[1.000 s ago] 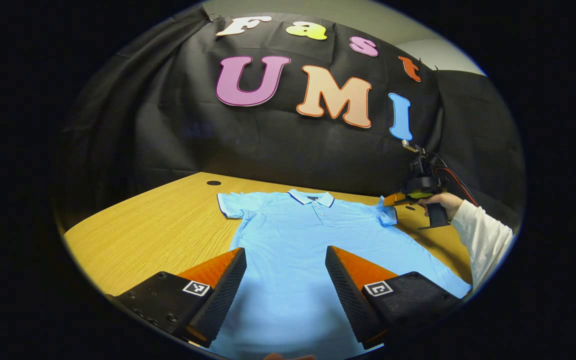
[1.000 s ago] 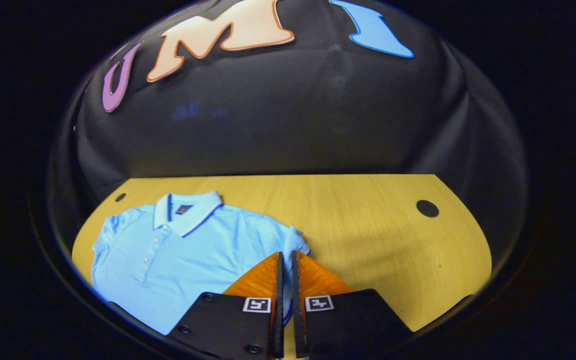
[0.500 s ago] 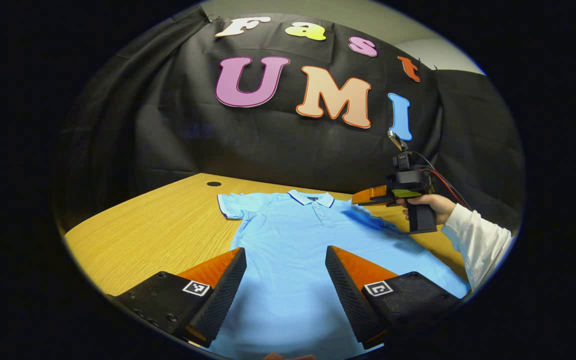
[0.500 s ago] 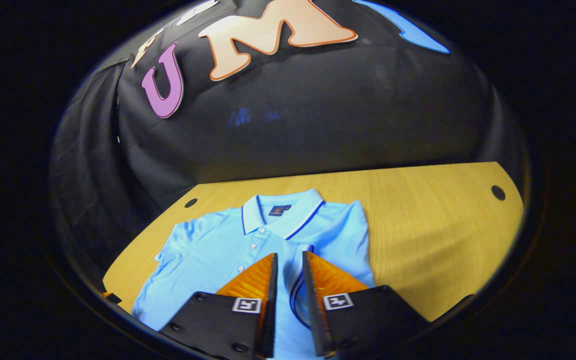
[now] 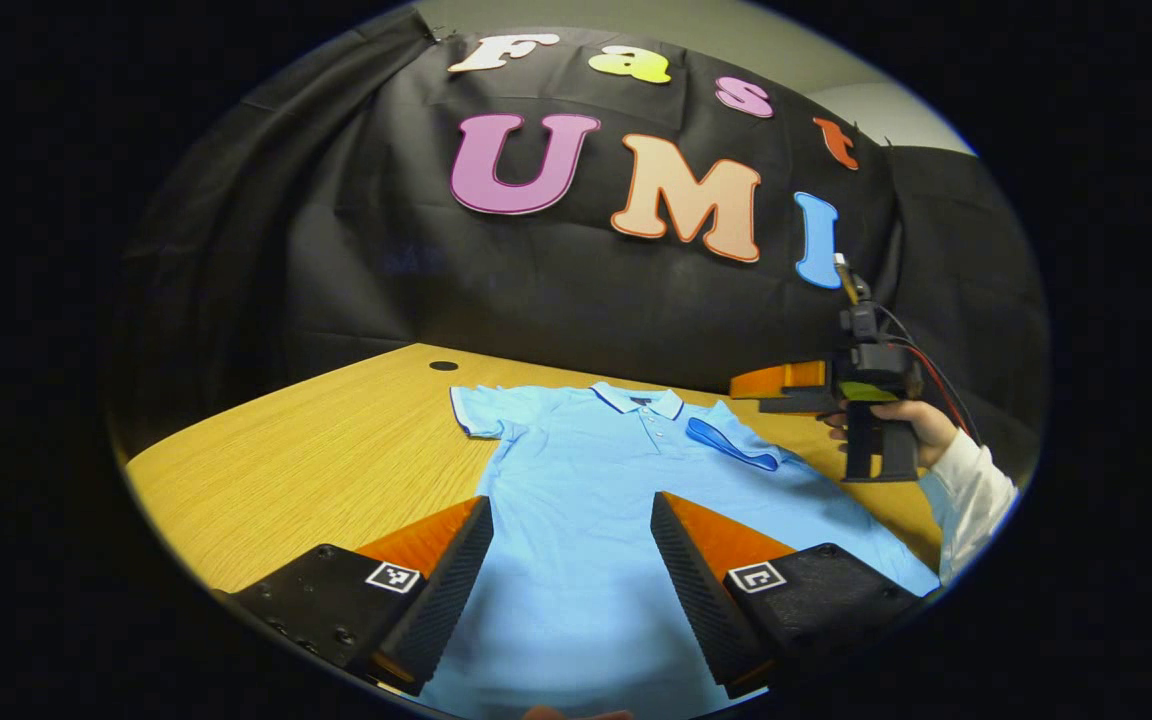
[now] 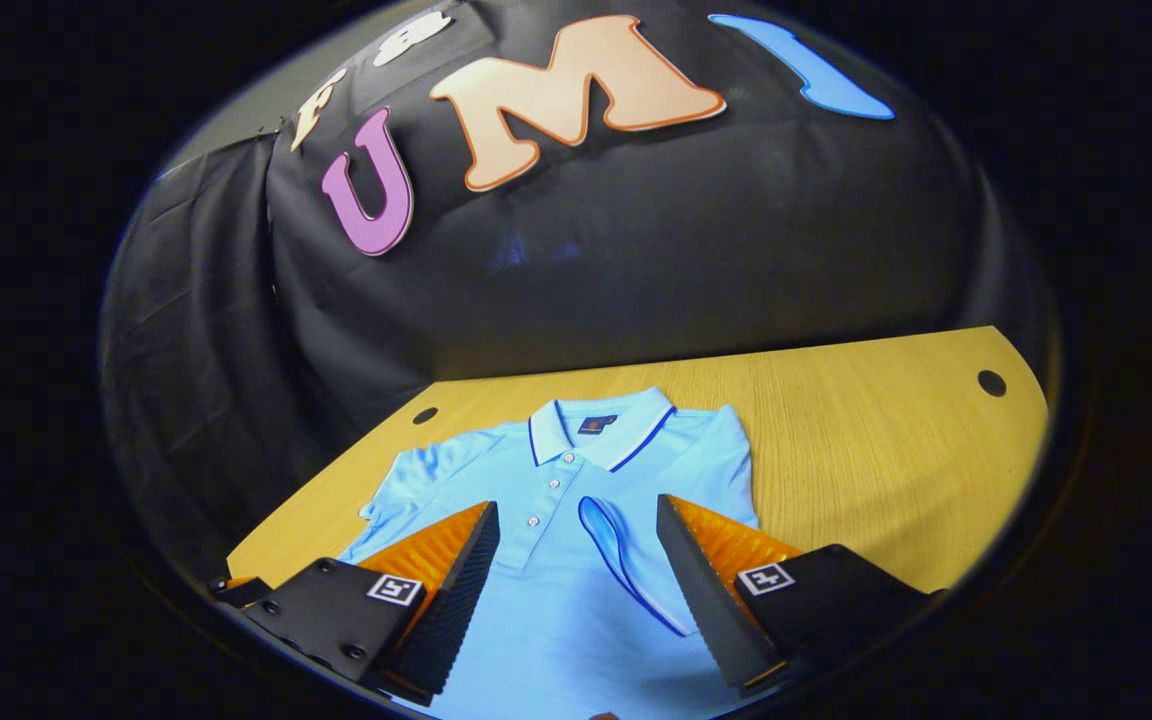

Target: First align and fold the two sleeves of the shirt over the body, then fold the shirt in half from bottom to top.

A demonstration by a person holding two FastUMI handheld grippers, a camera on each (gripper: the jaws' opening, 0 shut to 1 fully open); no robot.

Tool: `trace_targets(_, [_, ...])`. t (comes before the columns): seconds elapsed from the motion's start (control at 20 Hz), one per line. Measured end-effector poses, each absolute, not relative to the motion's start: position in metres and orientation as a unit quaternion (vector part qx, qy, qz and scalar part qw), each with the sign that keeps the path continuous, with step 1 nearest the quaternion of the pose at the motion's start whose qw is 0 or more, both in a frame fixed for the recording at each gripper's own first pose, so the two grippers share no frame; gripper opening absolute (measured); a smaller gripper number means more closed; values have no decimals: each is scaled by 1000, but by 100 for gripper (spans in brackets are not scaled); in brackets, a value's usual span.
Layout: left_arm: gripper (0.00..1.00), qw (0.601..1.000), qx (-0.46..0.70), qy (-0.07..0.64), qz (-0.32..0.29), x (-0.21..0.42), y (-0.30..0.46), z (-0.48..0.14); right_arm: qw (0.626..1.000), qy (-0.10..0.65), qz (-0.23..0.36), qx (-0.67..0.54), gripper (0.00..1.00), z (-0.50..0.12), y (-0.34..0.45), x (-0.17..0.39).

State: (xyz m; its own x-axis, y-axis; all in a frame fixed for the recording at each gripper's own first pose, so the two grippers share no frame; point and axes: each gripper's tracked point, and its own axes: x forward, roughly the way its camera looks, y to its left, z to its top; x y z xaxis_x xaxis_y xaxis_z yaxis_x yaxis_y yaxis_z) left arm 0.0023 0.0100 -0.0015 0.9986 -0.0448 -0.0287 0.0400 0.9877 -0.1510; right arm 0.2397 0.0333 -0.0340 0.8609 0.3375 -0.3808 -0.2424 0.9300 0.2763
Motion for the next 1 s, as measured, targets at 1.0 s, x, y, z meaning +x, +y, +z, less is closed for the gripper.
trace_targets(1.0, [94, 992, -85, 61, -69, 58, 52, 72, 992, 81, 99, 8, 98, -10, -31, 32])
